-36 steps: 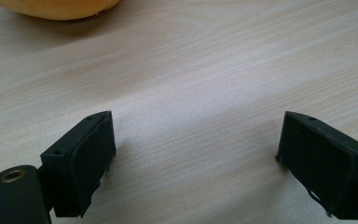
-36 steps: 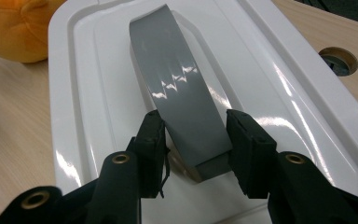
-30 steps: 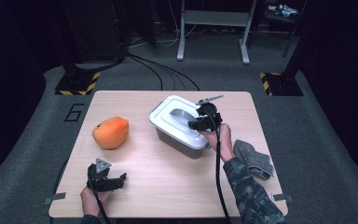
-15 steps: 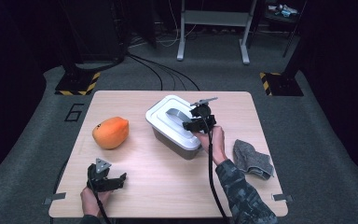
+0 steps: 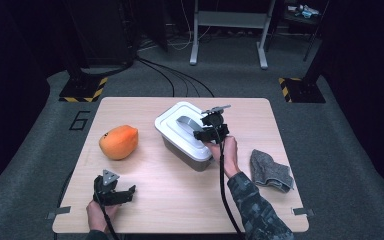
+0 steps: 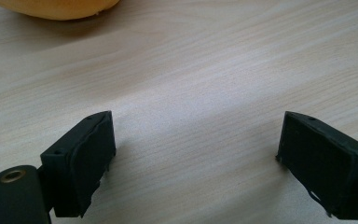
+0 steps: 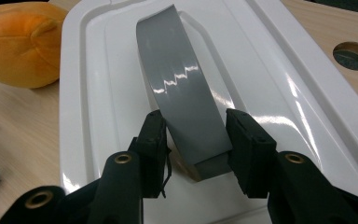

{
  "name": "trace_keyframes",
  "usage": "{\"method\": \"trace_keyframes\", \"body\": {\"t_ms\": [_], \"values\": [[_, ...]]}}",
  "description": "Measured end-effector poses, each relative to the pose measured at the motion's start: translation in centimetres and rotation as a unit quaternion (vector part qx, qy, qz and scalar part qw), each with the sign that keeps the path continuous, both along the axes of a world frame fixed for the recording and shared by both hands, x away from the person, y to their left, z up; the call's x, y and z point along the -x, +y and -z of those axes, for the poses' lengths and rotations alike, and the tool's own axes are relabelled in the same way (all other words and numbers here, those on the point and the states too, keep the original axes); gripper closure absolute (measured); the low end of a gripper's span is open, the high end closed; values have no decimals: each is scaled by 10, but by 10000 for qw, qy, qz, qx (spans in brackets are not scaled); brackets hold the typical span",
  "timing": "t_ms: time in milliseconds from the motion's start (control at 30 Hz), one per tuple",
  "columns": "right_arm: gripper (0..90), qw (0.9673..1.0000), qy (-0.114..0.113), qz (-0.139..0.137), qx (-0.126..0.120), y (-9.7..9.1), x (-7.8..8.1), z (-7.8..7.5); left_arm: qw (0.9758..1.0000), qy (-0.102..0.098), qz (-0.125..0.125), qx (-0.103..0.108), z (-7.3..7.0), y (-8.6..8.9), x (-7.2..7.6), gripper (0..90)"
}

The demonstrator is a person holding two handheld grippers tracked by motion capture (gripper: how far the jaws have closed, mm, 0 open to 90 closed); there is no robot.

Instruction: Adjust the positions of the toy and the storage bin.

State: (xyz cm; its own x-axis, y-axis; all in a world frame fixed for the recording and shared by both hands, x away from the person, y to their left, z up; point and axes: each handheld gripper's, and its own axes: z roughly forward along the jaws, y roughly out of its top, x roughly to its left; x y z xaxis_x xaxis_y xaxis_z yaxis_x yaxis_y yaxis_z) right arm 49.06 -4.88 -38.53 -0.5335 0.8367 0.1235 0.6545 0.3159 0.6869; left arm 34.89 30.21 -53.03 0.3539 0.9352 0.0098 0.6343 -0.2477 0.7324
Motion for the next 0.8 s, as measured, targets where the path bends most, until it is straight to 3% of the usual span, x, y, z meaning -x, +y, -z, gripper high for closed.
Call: {"method": "trace_keyframes", "body": {"t_ms": [400,467,533,567,700,800], "values": [[593,9999,12,106,-42,8,3,0,10000,1,-1,0,0,0,0,109],[579,10000,-21,15,-46,7,2,1,10000,0,0,0,0,0,0,109],[469,9999,-32,-35,-140,6,2,1,10000,0,0,0,0,0,0,108],[450,9999,-38,-104,-28,5,2,1,10000,-2,0,0,0,0,0,109],[333,9998,-130,-165,-10,-2,6,-3,10000,-1,-1,-1,0,0,0,108],[252,9997,-170,-134,-116,-12,9,-6,10000,-1,0,-2,0,0,0,108]]}}
